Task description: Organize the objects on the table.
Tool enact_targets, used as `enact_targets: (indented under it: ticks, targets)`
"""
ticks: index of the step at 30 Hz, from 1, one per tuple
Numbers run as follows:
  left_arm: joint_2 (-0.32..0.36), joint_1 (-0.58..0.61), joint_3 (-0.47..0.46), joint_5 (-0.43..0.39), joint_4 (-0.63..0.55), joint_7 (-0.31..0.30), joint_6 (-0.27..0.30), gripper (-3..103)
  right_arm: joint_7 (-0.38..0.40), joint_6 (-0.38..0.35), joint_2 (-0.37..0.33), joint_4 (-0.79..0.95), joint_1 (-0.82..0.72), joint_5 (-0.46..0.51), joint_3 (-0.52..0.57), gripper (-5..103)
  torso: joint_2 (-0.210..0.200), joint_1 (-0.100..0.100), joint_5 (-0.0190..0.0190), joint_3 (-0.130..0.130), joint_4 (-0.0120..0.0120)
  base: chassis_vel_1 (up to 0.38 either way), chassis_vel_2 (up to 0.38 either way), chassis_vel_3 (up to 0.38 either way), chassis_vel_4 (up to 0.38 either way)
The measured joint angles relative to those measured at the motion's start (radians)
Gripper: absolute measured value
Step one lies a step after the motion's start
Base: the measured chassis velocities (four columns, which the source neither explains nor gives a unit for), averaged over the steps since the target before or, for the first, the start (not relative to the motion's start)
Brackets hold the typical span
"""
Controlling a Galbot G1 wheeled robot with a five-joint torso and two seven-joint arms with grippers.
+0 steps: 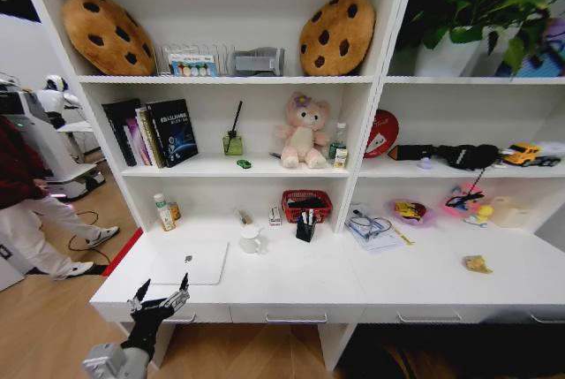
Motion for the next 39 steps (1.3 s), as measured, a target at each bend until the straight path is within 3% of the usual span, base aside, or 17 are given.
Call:
enact_targets:
  ticks: [2,4,7,9,10,11,13,14,16,21,25,39]
  targets:
    - [0.0,0.0,0.0,0.0,0.0,0.0,0.0,100,-0.004,0.018,0.0,0.065,-0.035,0.015,-0.001,100,0.0,0.0,-0.0001,0.0,0.0001,0.0,0.0,0.0,0.0]
    - [0.0,0.0,0.0,0.0,0.0,0.0,0.0,100,-0.008,0.122,0.001,0.25,-0.131,-0.006,0.022,100,0.0,0.0,-0.0001,0.0,0.0006,0.0,0.0,0.0,0.0]
    - [0.0,0.0,0.0,0.0,0.0,0.0,0.0,100,-0.006,0.14,-0.002,0.36,-0.183,-0.005,0.036,100,0.0,0.0,0.0002,0.0,0.0004,0.0,0.0,0.0,0.0]
    - [0.0,0.0,0.0,0.0,0.0,0.0,0.0,100,-0.004,0.124,-0.018,0.622,-0.297,0.079,0.069,100,0.0,0.0,-0.001,0.0,0.0004,0.0,0.0,0.0,0.0]
    - [0.0,0.0,0.0,0.0,0.0,0.0,0.0,100,-0.004,0.124,-0.018,0.622,-0.297,0.079,0.069,100,0.0,0.0,-0.001,0.0,0.0004,0.0,0.0,0.0,0.0]
    - [0.0,0.0,0.0,0.0,0.0,0.0,0.0,100,-0.002,0.106,-0.024,0.727,-0.334,0.121,0.092,100,0.0,0.0,-0.0006,0.0,0.0002,0.0,0.0,0.0,0.0]
    - [0.0,0.0,0.0,0.0,0.0,0.0,0.0,100,-0.001,0.037,-0.042,0.927,-0.376,0.226,0.152,100,0.0,0.0,-0.0006,0.0,0.0006,0.0,0.0,0.0,0.0]
    - [0.0,0.0,0.0,0.0,0.0,0.0,0.0,100,-0.001,0.037,-0.042,0.927,-0.376,0.226,0.152,100,0.0,0.0,-0.0006,0.0,0.0006,0.0,0.0,0.0,0.0]
    - [0.0,0.0,0.0,0.0,0.0,0.0,0.0,100,-0.001,-0.038,-0.067,1.057,-0.389,0.323,0.204,100,0.0,0.0,-0.0006,0.0,0.0006,0.0,0.0,0.0,0.0]
    - [0.0,0.0,0.0,0.0,0.0,0.0,0.0,100,0.018,-0.124,-0.124,1.132,-0.326,0.42,0.279,100,0.0,0.0,-0.0005,0.0,0.0005,0.0,0.0,0.0,0.0]
    - [0.0,0.0,0.0,0.0,0.0,0.0,0.0,100,0.024,-0.129,-0.152,1.095,-0.277,0.423,0.29,100,0.0,0.0,0.0,0.0,0.0007,-0.033,-0.03,0.062,0.045]
    - [0.0,0.0,0.0,0.0,0.0,0.0,0.0,100,0.036,-0.128,-0.151,1.093,-0.236,0.416,0.284,100,0.0,0.0,-0.0008,0.0,0.0007,-0.21,-0.195,0.192,0.204]
